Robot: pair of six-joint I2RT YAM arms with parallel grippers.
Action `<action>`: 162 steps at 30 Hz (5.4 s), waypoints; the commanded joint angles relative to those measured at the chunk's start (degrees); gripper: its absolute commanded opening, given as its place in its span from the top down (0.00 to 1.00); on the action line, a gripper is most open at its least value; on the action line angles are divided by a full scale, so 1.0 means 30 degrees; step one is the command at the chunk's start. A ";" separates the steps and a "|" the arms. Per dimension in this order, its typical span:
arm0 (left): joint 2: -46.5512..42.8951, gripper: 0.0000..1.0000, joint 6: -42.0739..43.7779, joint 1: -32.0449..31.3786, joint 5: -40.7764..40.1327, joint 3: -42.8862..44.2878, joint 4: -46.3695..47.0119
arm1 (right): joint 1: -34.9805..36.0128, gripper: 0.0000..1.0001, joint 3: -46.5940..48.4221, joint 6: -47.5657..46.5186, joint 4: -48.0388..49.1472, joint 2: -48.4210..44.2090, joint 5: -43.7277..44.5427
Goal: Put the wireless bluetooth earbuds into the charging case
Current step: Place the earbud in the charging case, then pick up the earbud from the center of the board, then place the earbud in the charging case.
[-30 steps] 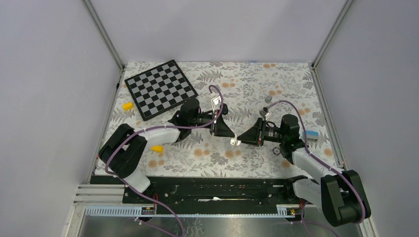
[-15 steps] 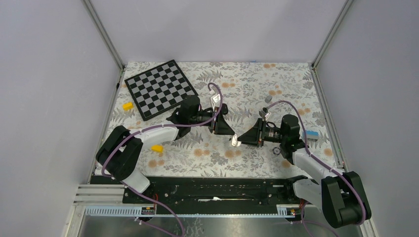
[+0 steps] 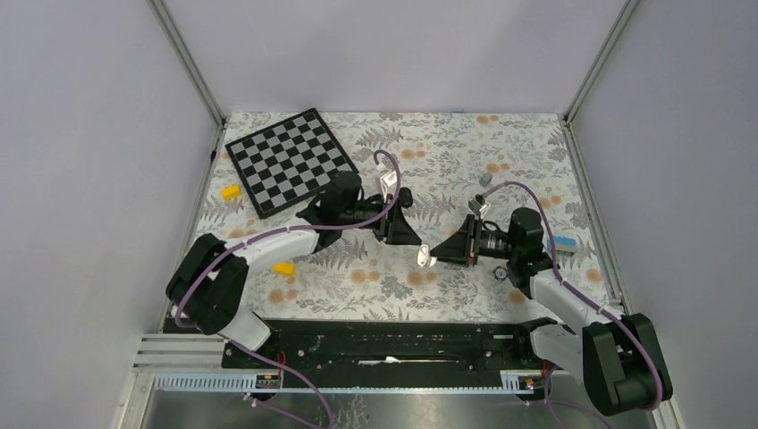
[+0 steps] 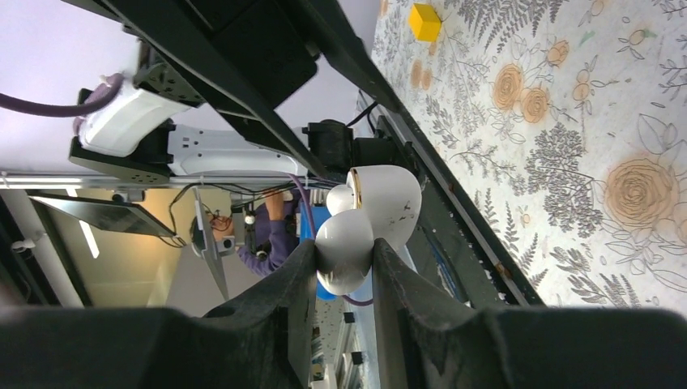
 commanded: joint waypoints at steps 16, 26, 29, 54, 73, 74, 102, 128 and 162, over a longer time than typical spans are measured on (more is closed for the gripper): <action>0.1696 0.58 0.2778 0.0359 -1.0631 0.4594 -0.8813 | 0.0045 1.00 0.0852 -0.8685 -1.0290 -0.1578 0.2713; 0.5456 0.53 0.4901 -0.0884 -1.6538 0.7229 -1.0337 | 0.0042 1.00 0.2014 -0.9971 -1.3229 -0.1910 0.3364; 0.6322 0.58 0.5241 -0.0869 -1.7144 0.8021 -1.0637 | 0.0043 1.00 0.2054 -0.9925 -1.3237 -0.1945 0.3368; 1.0026 0.68 0.5795 -0.0905 -1.7985 1.0322 -1.1575 | 0.0042 1.00 0.2218 -1.0360 -1.3208 -0.1407 0.3042; 0.8858 0.90 0.6200 -0.0892 -1.7454 1.0781 -1.2265 | 0.0028 1.00 0.2540 -1.0355 -1.3204 -0.1126 0.3131; 0.8611 0.90 0.6113 -0.0893 -1.7312 1.0766 -1.2369 | 0.0040 1.00 0.2532 -1.0365 -1.3190 -0.1133 0.3130; 0.1907 0.91 -0.4529 0.2483 0.0360 0.5737 -0.8127 | 0.0042 1.00 -0.0381 -0.2747 0.7391 0.5182 0.5919; 0.0095 0.94 -1.4276 0.2523 0.2004 0.0301 0.1393 | 0.1039 1.00 -0.1150 0.2775 2.0502 1.2664 0.7087; 0.2459 0.94 -1.3805 0.1402 0.1808 -0.1242 0.0690 | 0.1704 1.00 -0.2553 -0.1633 1.5944 1.0143 0.7807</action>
